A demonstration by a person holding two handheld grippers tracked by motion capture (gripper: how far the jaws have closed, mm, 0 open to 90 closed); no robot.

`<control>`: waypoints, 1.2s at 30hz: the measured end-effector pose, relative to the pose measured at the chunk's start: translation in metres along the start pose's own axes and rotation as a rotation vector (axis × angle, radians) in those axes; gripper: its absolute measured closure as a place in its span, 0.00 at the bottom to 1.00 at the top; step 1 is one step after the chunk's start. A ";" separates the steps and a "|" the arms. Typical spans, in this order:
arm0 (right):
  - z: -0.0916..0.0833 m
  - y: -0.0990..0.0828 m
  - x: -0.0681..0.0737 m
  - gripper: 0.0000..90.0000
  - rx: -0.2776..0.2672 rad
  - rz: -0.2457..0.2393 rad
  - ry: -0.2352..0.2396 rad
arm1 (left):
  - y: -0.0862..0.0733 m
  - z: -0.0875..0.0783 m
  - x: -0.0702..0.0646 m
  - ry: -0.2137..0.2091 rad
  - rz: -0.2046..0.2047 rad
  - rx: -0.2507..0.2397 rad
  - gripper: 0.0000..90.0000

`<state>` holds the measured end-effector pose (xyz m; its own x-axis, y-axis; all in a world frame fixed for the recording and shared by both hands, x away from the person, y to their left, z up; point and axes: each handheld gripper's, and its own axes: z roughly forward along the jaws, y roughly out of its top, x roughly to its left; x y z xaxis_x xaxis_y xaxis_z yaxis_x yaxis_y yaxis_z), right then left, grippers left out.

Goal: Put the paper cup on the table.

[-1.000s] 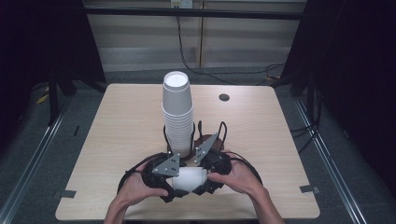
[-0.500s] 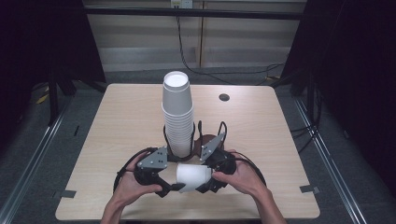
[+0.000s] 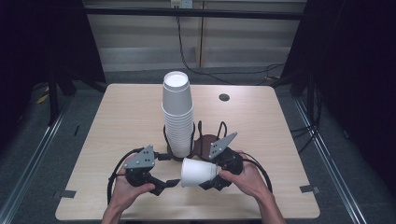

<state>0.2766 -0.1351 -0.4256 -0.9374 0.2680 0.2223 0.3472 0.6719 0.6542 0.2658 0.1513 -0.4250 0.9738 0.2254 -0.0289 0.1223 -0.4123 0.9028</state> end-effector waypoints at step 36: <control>0.005 -0.021 0.004 0.25 -0.371 -0.014 0.025 | -0.018 0.003 -0.009 -0.008 -0.057 -0.140 0.18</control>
<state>0.2657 -0.1447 -0.4415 -0.9441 0.2407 0.2255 0.3051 0.3780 0.8741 0.2549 0.1544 -0.4422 0.9677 0.2374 -0.0850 0.1502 -0.2720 0.9505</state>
